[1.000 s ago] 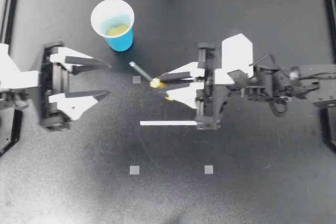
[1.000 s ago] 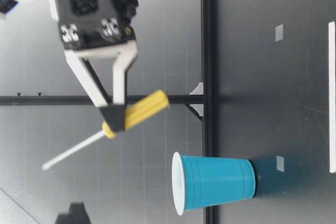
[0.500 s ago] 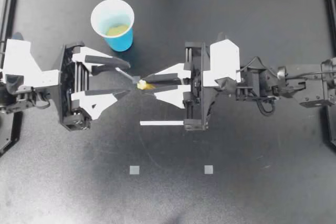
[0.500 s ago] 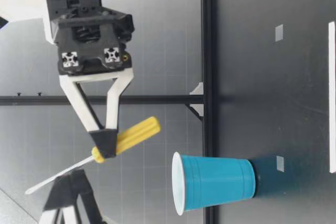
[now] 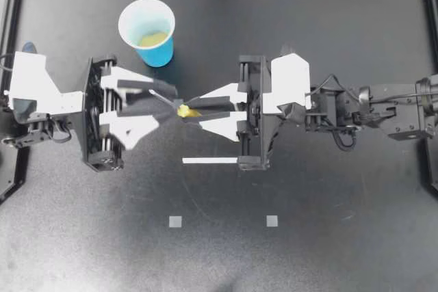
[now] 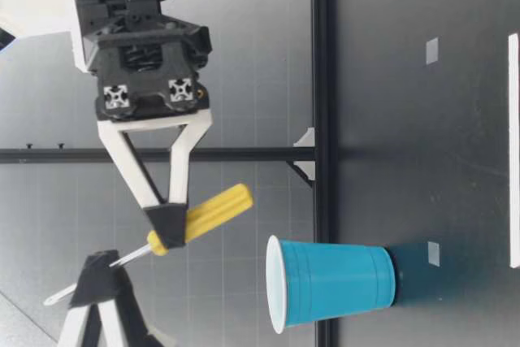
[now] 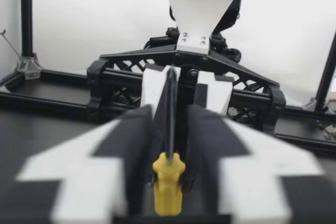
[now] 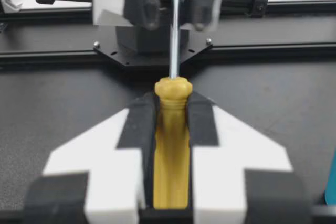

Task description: Pick up the screwdriver with the right arm, hand it over to the left arm then place it into the cup.

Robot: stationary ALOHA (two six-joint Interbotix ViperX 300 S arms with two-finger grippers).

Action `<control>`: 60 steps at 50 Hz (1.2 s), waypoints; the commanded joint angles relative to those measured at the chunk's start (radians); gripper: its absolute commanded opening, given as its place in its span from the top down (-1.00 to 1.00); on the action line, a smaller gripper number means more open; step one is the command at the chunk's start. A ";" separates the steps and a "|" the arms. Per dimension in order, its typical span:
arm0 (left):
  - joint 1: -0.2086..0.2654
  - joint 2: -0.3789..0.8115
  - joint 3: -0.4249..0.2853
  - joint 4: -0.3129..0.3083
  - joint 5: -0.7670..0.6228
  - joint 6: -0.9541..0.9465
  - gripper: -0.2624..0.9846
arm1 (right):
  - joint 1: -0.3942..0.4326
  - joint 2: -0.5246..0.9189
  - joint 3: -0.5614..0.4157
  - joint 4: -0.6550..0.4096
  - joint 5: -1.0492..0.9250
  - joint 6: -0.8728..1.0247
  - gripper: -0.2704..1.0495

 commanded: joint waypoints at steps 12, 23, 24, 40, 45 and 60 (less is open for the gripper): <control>0.002 -0.006 -0.021 0.006 -0.011 -0.005 0.49 | 0.003 -0.012 -0.025 0.014 -0.009 0.008 0.60; 0.003 -0.008 -0.021 0.006 -0.009 -0.005 0.49 | 0.002 -0.012 -0.025 0.032 0.005 0.011 0.33; 0.002 -0.008 -0.021 0.005 -0.011 -0.005 0.49 | 0.002 -0.011 -0.025 0.032 0.005 0.011 0.28; 0.006 -0.021 -0.005 -0.008 -0.005 0.025 0.49 | 0.002 -0.028 -0.009 0.083 0.006 0.009 -0.54; 0.031 -0.038 0.014 -0.031 -0.003 0.057 0.49 | 0.000 -0.052 0.014 0.097 0.000 0.009 -0.52; 0.221 -0.089 0.061 -0.158 0.011 0.230 0.49 | 0.002 -0.156 0.098 0.123 -0.038 0.011 -0.52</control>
